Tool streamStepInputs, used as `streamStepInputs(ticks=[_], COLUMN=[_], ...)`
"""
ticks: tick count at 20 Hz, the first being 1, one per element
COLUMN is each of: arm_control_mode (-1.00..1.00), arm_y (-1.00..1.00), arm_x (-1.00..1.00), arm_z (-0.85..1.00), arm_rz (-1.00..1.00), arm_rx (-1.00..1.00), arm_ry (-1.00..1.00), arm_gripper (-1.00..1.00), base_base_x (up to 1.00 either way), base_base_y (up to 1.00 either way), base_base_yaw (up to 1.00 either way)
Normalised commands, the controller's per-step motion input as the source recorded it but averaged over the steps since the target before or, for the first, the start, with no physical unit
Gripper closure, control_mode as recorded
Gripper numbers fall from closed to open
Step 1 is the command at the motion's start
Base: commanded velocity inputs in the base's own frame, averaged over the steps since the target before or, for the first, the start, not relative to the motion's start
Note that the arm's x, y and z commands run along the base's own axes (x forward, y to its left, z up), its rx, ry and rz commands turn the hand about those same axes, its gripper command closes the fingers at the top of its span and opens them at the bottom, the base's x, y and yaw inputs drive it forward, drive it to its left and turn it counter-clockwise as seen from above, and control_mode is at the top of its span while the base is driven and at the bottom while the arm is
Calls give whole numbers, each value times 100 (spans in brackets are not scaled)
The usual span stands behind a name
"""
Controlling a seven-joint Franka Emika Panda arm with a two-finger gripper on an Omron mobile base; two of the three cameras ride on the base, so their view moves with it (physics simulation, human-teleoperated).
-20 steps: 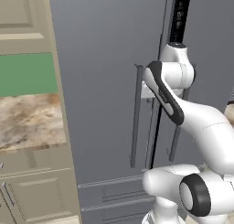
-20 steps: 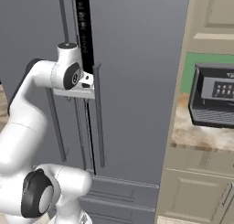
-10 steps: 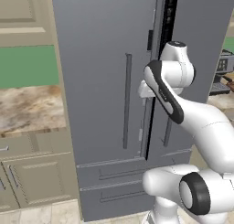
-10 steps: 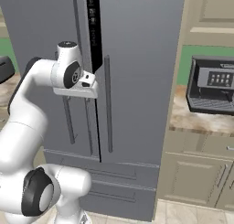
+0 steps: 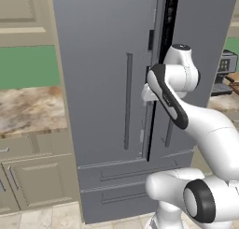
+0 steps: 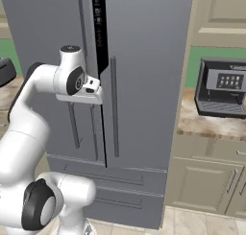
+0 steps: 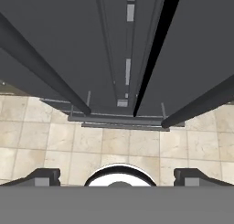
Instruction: Retrieve a lemon from the fridge and place it on the cutting board with the fish.
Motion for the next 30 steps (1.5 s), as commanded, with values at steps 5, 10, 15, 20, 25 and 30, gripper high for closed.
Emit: streamStepInputs(ticks=[5, 10, 15, 20, 25, 30], arm_control_mode=[100, 100, -100, -100, -100, -100], arm_y=[0, 0, 0, -28, -53, -32], arm_x=[0, 0, 0, 8, 19, 39], arm_z=[0, 0, 0, -9, -21, 8], arm_rz=[0, 0, 0, 0, -1, -1], arm_rx=[0, 0, 0, 0, 0, -5], arm_ry=[0, 0, 0, -11, -6, 4], arm_gripper=[-100, -100, -100, -100, -100, -100], base_base_x=[-11, -17, -4, 0, 0, 0], base_base_y=[-27, -31, -2, 0, 0, 0], base_base_yaw=[0, 0, 0, 0, 0, 0])
